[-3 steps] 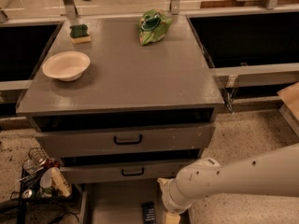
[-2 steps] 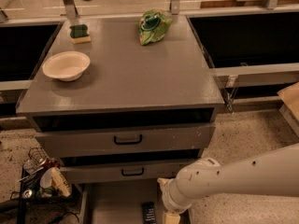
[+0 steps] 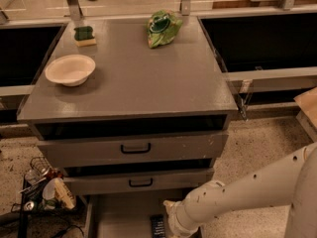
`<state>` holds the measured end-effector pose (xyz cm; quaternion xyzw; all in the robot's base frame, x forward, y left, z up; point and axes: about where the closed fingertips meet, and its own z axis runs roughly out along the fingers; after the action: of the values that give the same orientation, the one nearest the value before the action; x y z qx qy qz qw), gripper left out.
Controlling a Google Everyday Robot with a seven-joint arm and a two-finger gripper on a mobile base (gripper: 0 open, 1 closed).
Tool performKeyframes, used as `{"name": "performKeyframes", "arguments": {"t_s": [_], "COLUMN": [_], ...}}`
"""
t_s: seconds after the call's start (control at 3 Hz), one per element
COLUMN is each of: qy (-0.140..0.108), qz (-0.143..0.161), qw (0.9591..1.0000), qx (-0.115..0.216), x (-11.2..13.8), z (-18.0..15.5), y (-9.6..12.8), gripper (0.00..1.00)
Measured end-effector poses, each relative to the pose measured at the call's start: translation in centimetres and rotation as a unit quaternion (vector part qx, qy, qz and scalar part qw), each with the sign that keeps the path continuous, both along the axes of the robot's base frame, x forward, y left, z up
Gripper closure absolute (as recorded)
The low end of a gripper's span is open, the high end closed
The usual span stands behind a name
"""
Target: Pick rxbar blueberry from bottom drawer and place on counter
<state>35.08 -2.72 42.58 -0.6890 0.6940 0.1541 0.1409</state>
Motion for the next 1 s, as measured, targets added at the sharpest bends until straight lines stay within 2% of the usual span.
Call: {"name": "performKeyframes", "arguments": {"t_s": [0.33,0.67,1.0], "qy": [-0.001,-0.031,-0.066], "qz": [-0.005,-0.035,-0.064], "qw": [1.0,0.9988,0.9958], "qx": [-0.005,-0.012,0.0], "x": [-0.1,1.0,3.0], "z": [-0.3,-0.8,-0.5], "y": [-0.1,-1.7,-2.0], "gripper": [0.0,0.0,0.0]}}
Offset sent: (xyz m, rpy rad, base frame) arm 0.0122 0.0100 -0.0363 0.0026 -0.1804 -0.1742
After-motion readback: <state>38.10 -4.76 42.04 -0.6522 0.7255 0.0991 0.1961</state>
